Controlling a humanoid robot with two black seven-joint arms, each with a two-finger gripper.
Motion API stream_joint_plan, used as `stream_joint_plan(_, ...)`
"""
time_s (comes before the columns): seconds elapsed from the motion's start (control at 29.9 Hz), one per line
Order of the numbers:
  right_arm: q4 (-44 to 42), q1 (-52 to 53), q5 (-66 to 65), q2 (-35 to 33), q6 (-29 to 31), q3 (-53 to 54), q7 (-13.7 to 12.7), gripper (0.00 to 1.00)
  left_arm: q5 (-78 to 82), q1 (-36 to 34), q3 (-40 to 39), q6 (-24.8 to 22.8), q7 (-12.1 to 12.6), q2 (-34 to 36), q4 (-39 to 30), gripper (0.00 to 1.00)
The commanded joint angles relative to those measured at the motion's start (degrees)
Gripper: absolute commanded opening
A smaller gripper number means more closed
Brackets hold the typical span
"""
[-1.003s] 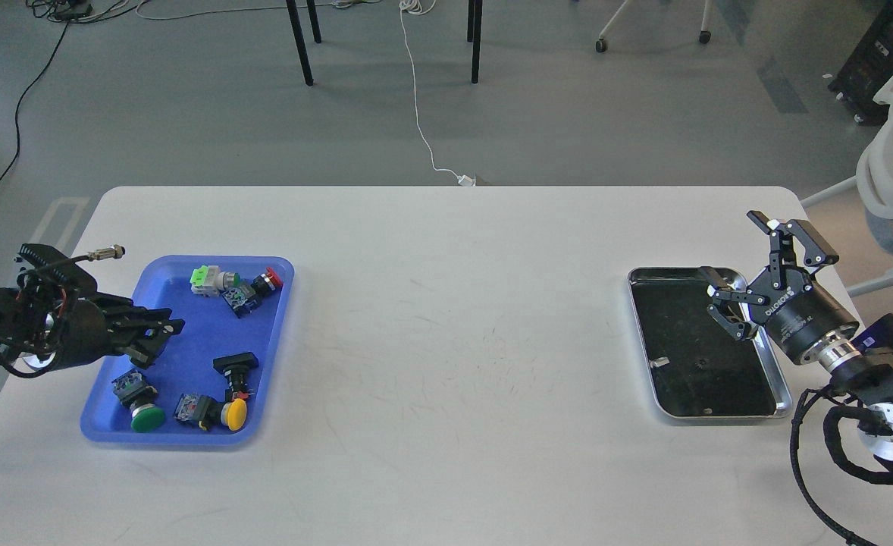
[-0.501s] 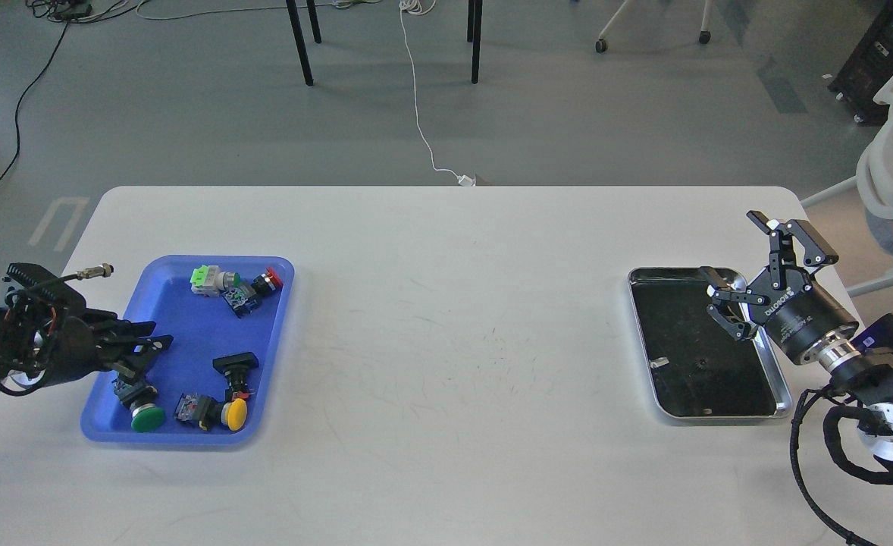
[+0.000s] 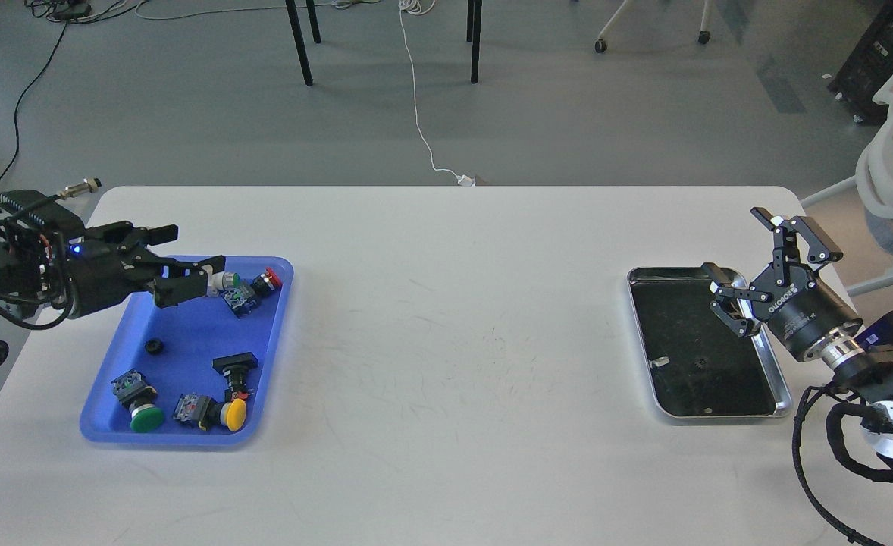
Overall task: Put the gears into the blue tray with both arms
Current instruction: 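Raise the left gripper and move the right gripper over the metal tray, then lower the right gripper and grasp another black part in the metal tray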
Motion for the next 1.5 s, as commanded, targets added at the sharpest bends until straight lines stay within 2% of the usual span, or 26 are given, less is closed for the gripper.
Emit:
stream_joint_plan(0.0,0.07,0.09,-0.06,-0.01,0.04,-0.09,0.00,0.99,-14.49,-0.05,-1.57,-0.24,-0.01,-0.31,-7.11,0.96)
stream_joint_plan(0.17,0.16,0.26,-0.23,-0.18,0.04,-0.44,0.00,0.99,-38.03,1.09,-3.06,-0.59,-0.01,-3.65,-12.39,0.98)
stream_joint_plan(0.3,0.33,0.70,-0.50,-0.36,0.13,-0.53,0.00,0.99,-53.08,4.16,-4.38,-1.11,-0.01,-8.12,-12.66,0.98)
stream_joint_plan(0.43,1.82,1.05,-4.78,-1.23,0.13,-0.88,0.00,0.99,-57.50,13.63,-14.28,-2.95,-0.01,-14.00,-12.57,0.98)
stream_joint_plan(0.57,4.80,1.75,-16.55,-4.13,0.13,-0.80,0.00,0.99,-58.11,22.25,-27.29,-10.41,-0.01,-21.04,-12.14,0.98)
stream_joint_plan(0.67,8.49,2.72,-25.95,-7.73,0.13,-0.97,0.00,0.99,-58.29,26.30,-33.55,-15.87,3.72,-24.65,-12.13,0.98)
stream_joint_plan(0.77,11.49,7.02,-36.94,-13.96,0.13,-2.63,0.00,0.99,-58.29,28.51,-35.32,-17.64,5.40,-26.24,-12.13,0.98)
stream_joint_plan(0.94,14.04,22.81,-56.70,-22.67,0.65,-17.63,0.00,0.99,-58.29,28.78,-35.50,-17.72,5.49,-26.86,-12.13,0.98)
stream_joint_plan(1.04,14.39,34.59,-70.15,-24.09,1.70,-30.63,0.00,0.99,-58.29,28.95,-35.67,-17.73,5.49,-26.77,-12.13,0.98)
stream_joint_plan(1.14,14.48,43.04,-80.27,-23.22,2.06,-43.20,0.00,0.99,-58.29,28.95,-35.76,-17.73,5.49,-26.77,-12.13,0.98)
stream_joint_plan(1.24,13.70,46.49,-86.18,-19.97,2.06,-50.96,0.00,0.99,-58.20,29.04,-35.76,-17.81,5.49,-26.68,-12.13,0.98)
stream_joint_plan(1.47,7.63,46.67,-88.04,-12.32,1.36,-53.62,0.00,0.98,-58.20,29.92,-35.94,-17.73,5.32,-26.86,-12.22,0.98)
